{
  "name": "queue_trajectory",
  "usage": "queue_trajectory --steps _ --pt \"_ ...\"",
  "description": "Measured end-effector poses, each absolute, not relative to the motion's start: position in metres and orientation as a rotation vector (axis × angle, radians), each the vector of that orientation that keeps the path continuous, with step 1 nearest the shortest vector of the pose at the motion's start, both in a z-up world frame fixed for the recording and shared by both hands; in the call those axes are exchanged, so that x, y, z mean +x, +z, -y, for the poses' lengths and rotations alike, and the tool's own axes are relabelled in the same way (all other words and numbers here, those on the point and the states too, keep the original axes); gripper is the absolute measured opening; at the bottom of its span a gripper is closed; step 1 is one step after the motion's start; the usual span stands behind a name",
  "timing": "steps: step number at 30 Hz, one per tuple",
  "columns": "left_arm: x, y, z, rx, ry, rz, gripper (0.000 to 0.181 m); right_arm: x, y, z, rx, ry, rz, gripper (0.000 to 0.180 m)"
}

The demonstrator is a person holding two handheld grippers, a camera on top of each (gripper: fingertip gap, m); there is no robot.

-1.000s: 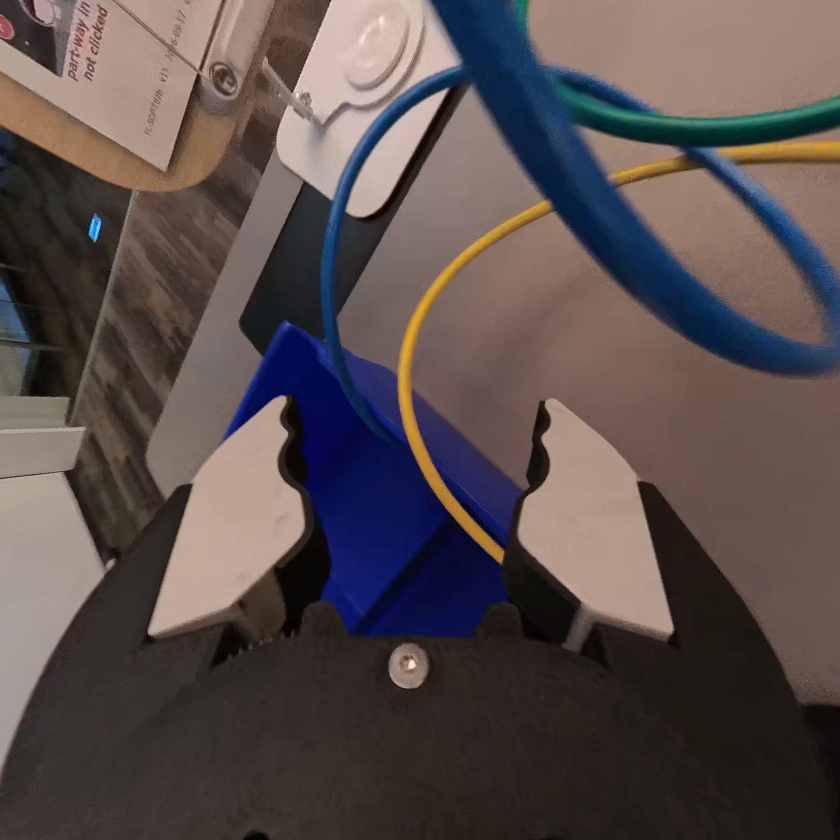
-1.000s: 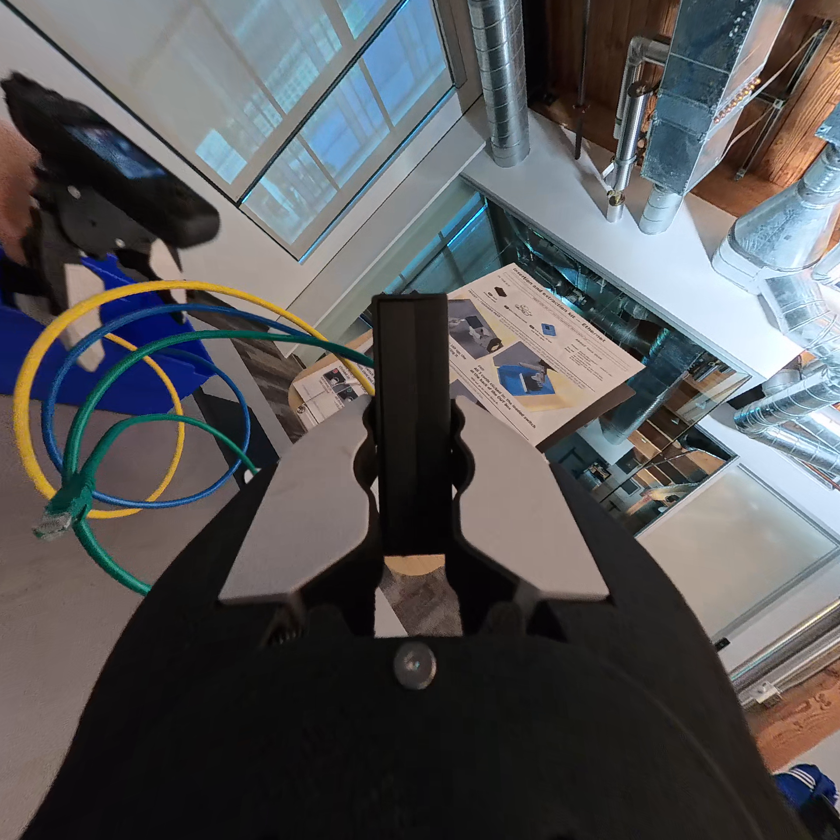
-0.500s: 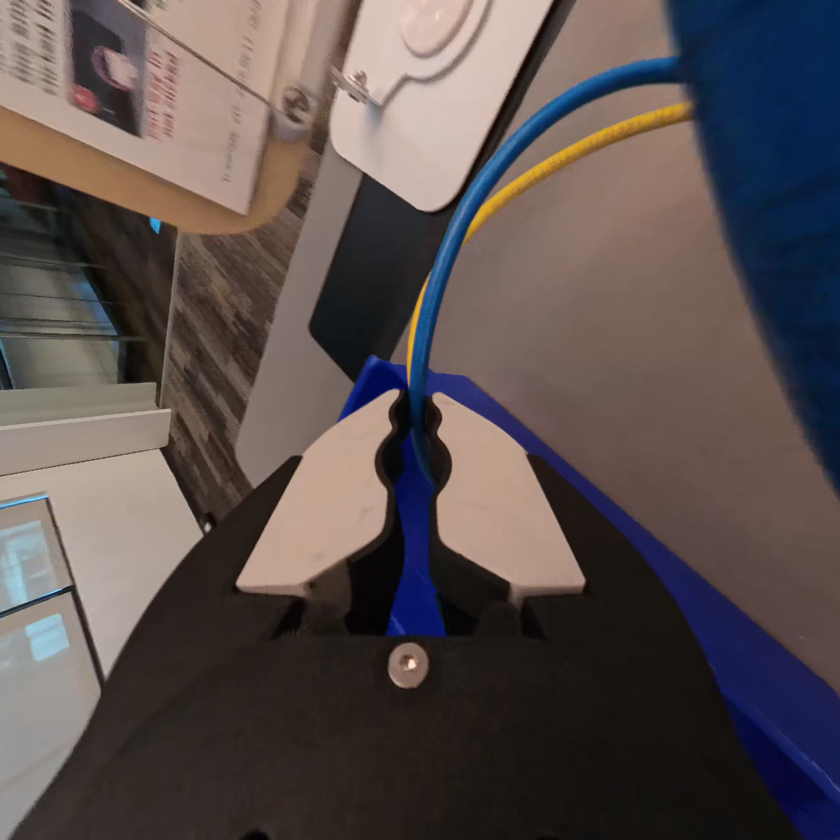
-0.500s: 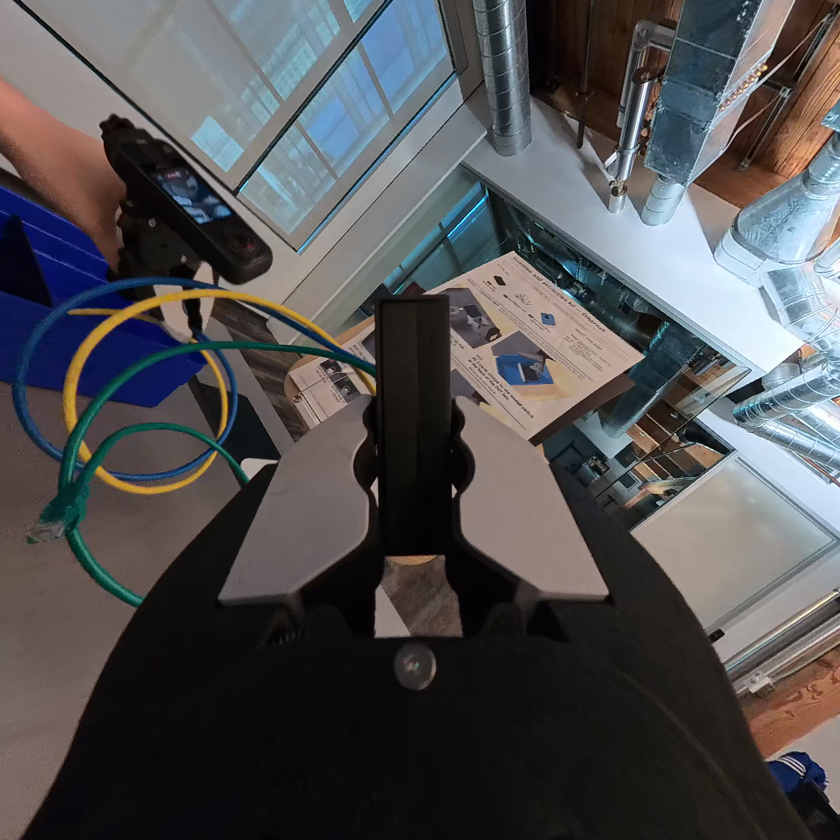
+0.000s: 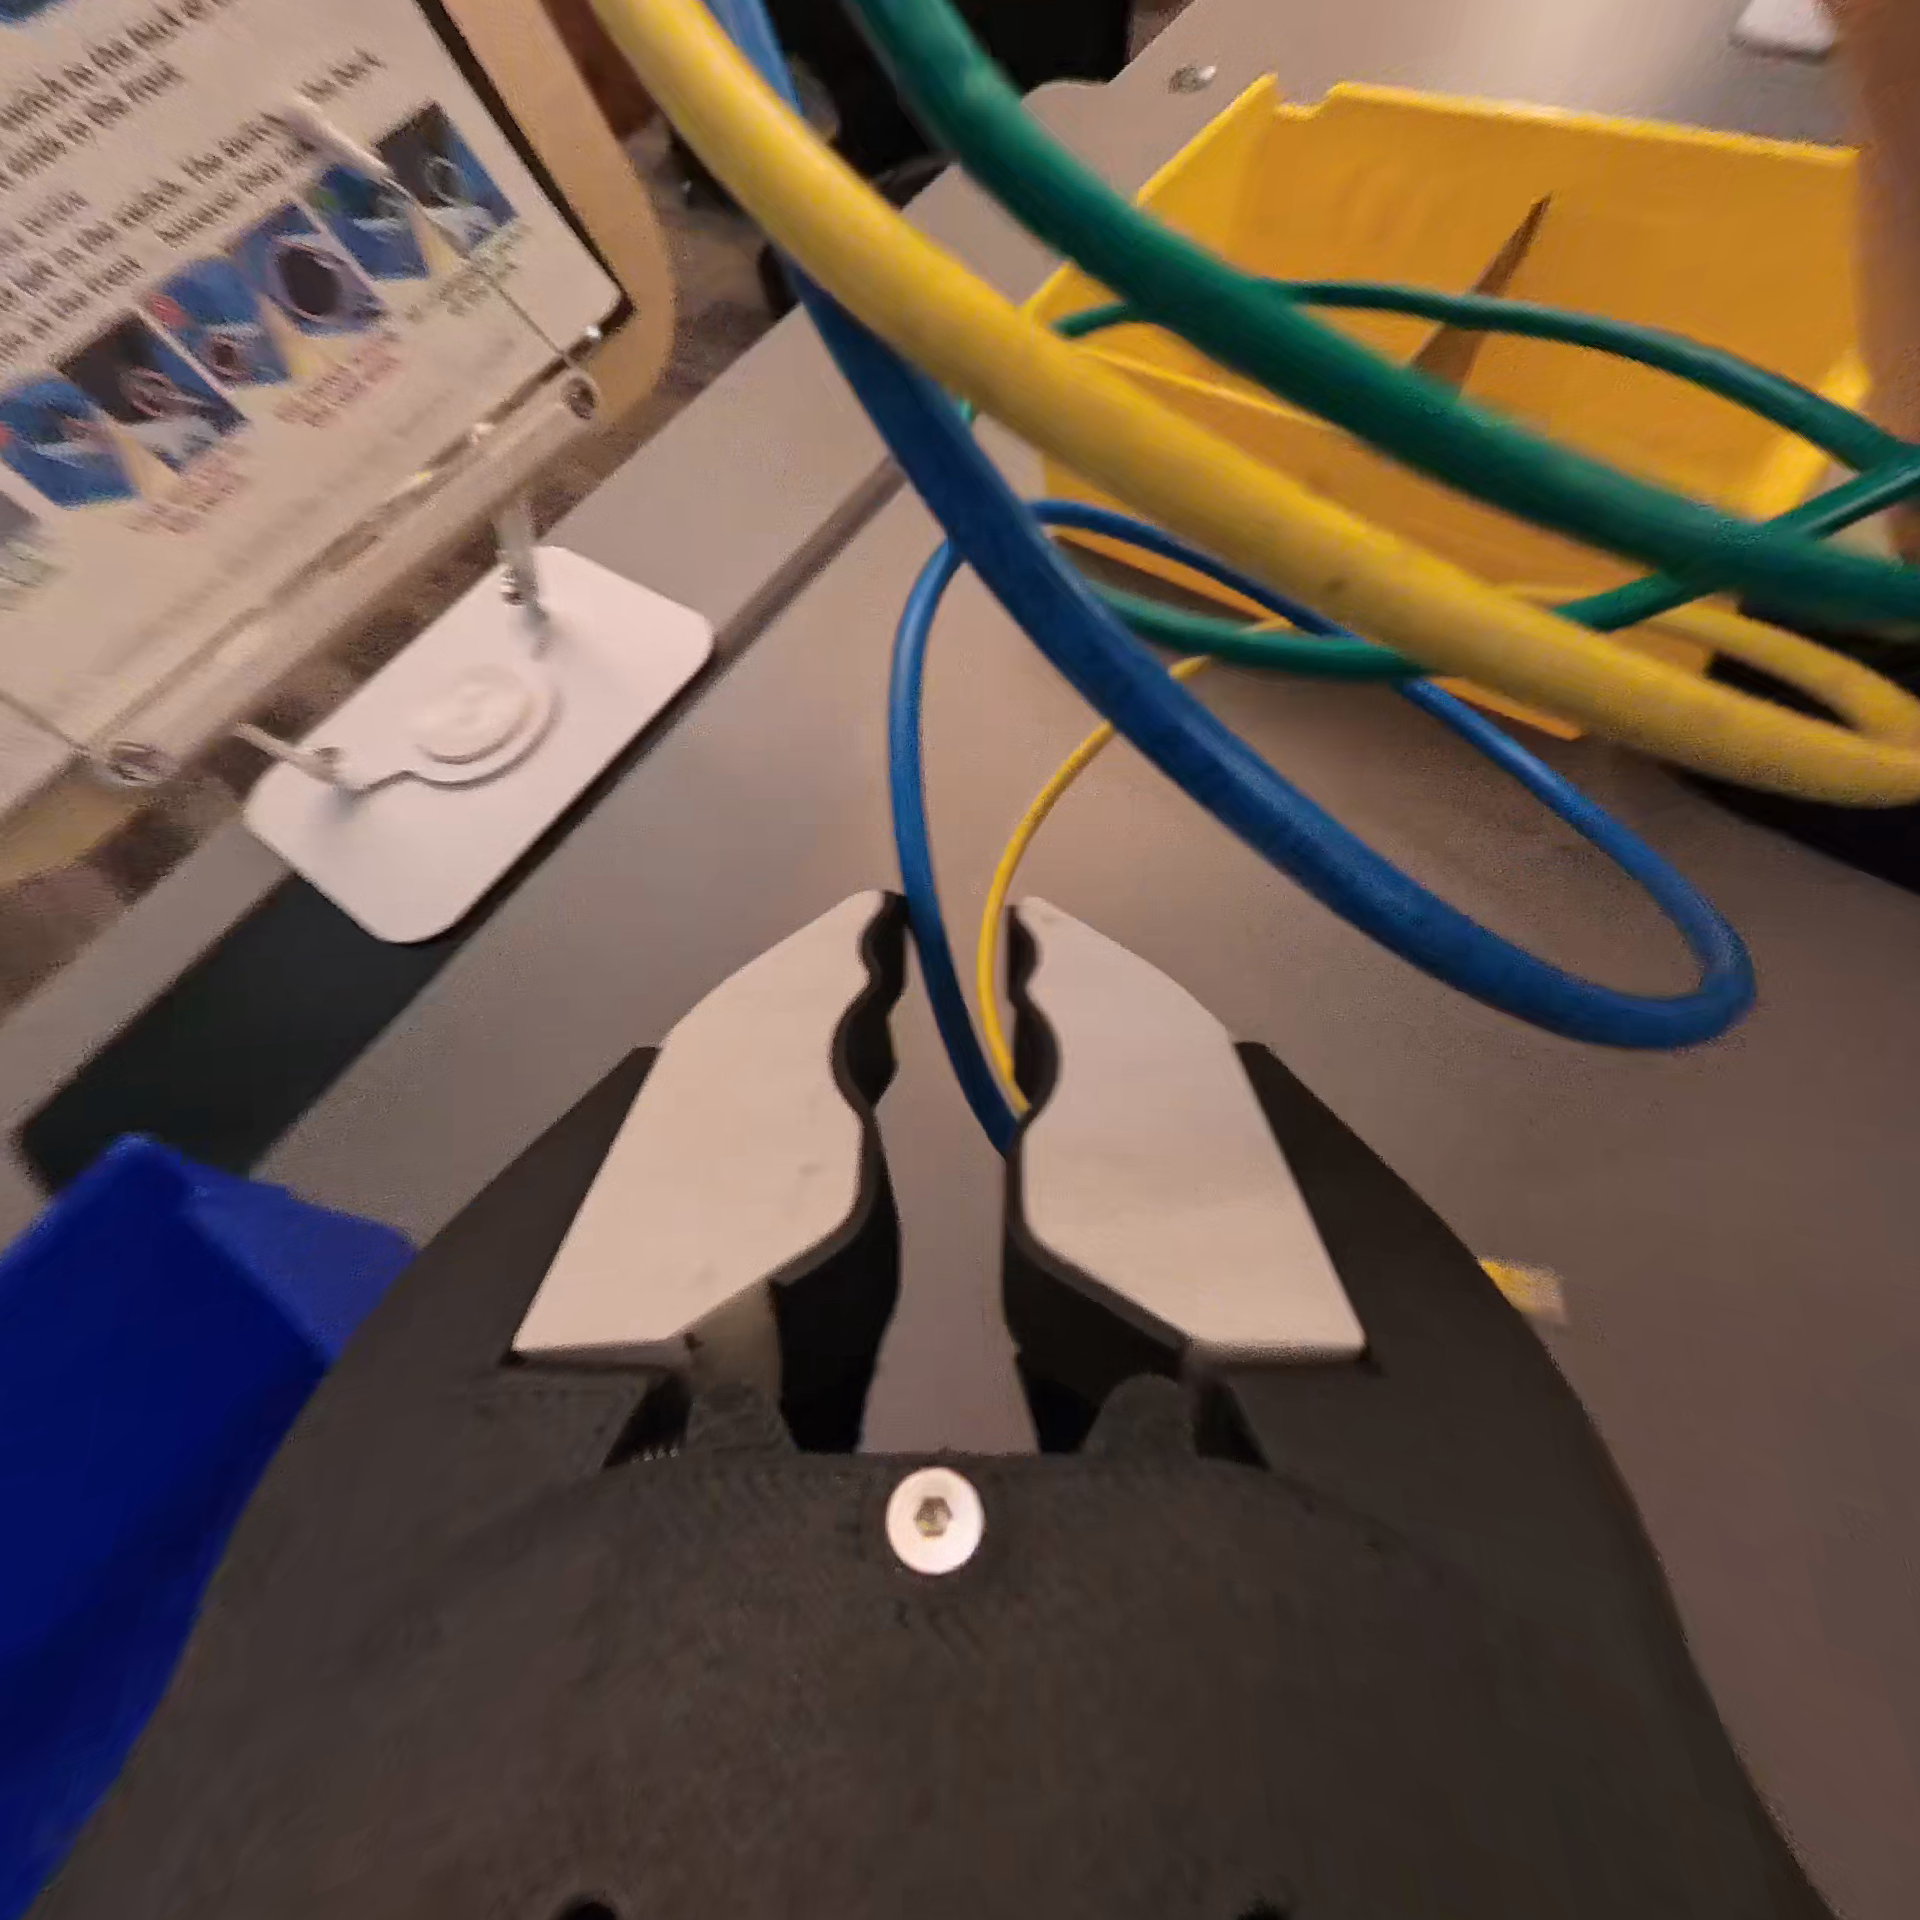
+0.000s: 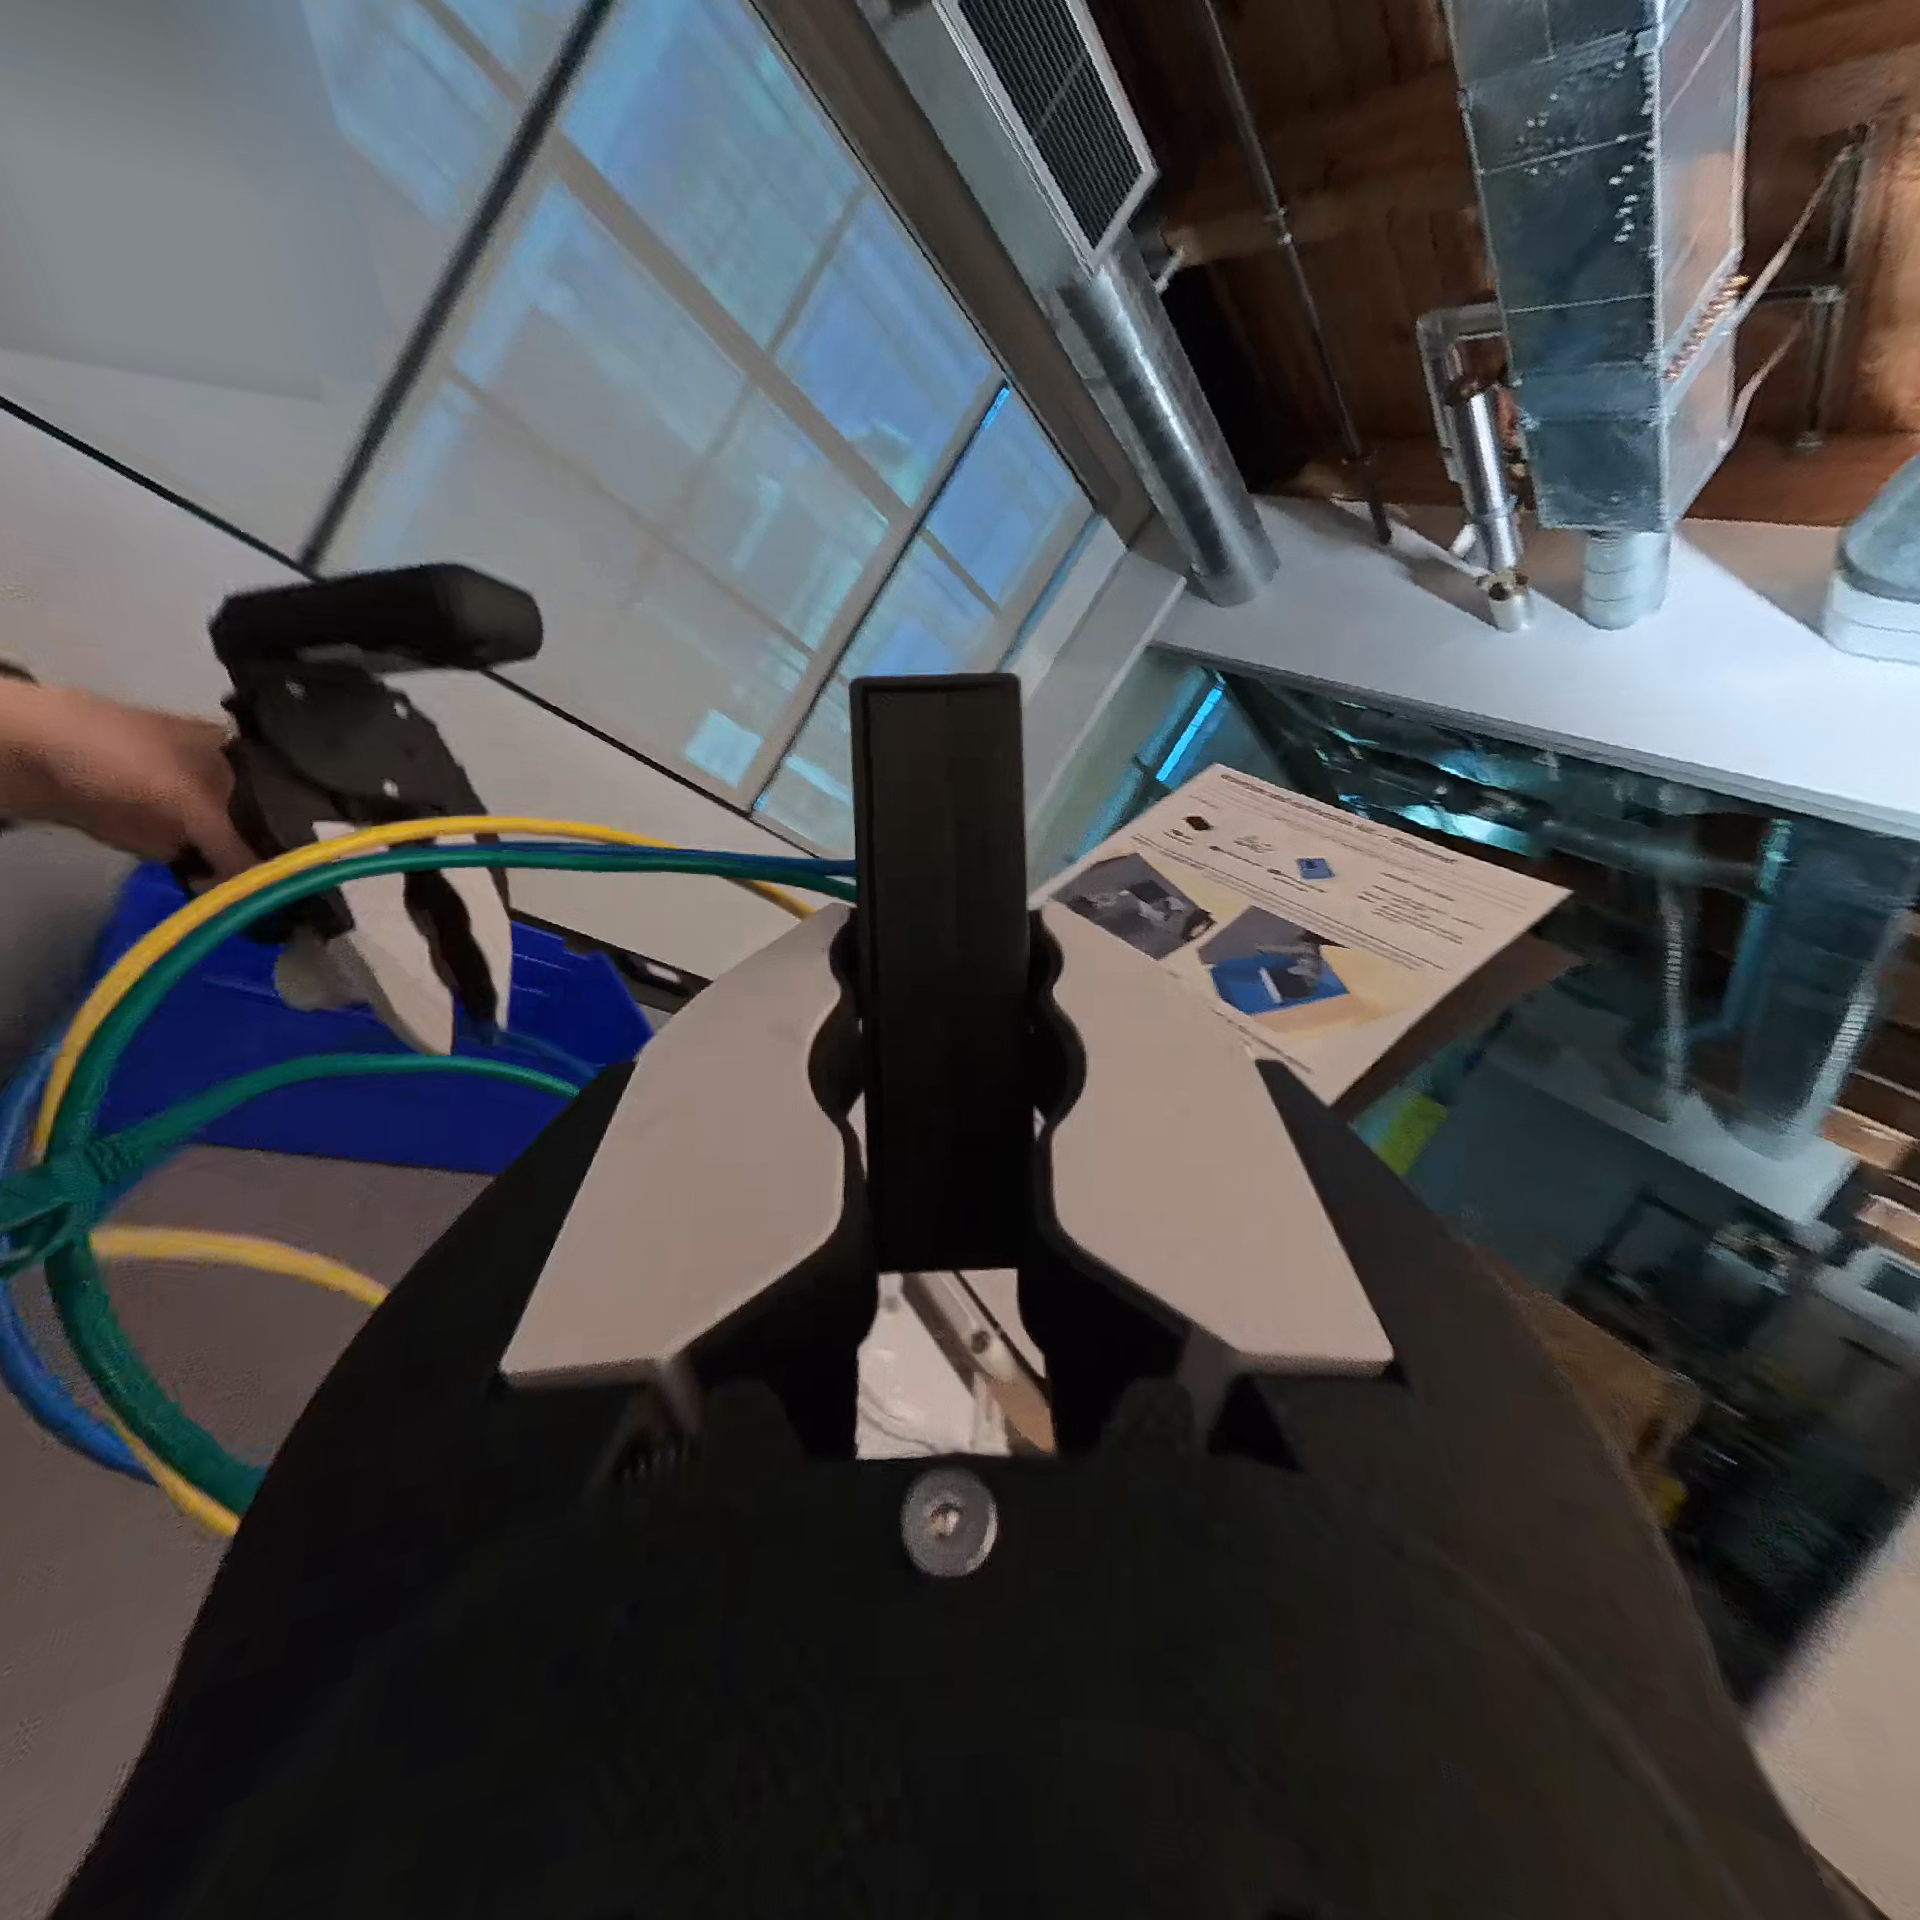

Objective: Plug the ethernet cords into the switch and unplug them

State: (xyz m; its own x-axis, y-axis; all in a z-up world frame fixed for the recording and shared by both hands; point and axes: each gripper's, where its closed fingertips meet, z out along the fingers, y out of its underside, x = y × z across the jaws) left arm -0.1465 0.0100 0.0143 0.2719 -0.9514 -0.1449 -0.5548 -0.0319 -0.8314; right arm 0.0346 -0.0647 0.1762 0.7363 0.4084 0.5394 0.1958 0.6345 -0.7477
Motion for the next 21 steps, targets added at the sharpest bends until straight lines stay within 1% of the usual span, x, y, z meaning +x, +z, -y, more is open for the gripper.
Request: queue_trajectory --steps 1,3,4,5,9,12,16,21 --pt "-0.149 0.011 -0.005 -1.689 -0.622 -1.384 0.03 0.034 0.175 0.066 -0.892 0.177 0.766 0.03" --pt "-0.161 0.017 -0.002 -1.64 -0.626 -1.36 0.04 0.03 0.173 0.069 -0.873 0.26 0.79 0.033" --pt "-0.168 0.027 -0.002 -1.601 -0.636 -1.33 0.041 0.028 0.171 0.072 -0.857 0.301 0.811 0.033" --pt "-0.177 0.042 -0.002 -1.558 -0.664 -1.289 0.04 0.026 0.17 0.075 -0.845 0.34 0.831 0.029" --pt "-0.22 0.099 -0.016 -1.428 -0.754 -1.083 0.036 0.024 0.169 0.085 -0.793 0.482 0.868 0.03" --pt "-0.233 0.116 -0.034 -1.397 -0.813 -0.999 0.035 0.024 0.176 0.098 -0.703 0.644 0.855 0.03" --pt "-0.199 0.103 -0.043 -1.415 -0.79 -1.118 0.049 0.015 0.181 0.11 -0.585 0.886 0.833 0.029" --pt "-0.117 0.121 0.023 -1.122 -1.012 -1.306 0.052 0.002 0.189 0.123 -0.409 1.172 0.769 0.029"
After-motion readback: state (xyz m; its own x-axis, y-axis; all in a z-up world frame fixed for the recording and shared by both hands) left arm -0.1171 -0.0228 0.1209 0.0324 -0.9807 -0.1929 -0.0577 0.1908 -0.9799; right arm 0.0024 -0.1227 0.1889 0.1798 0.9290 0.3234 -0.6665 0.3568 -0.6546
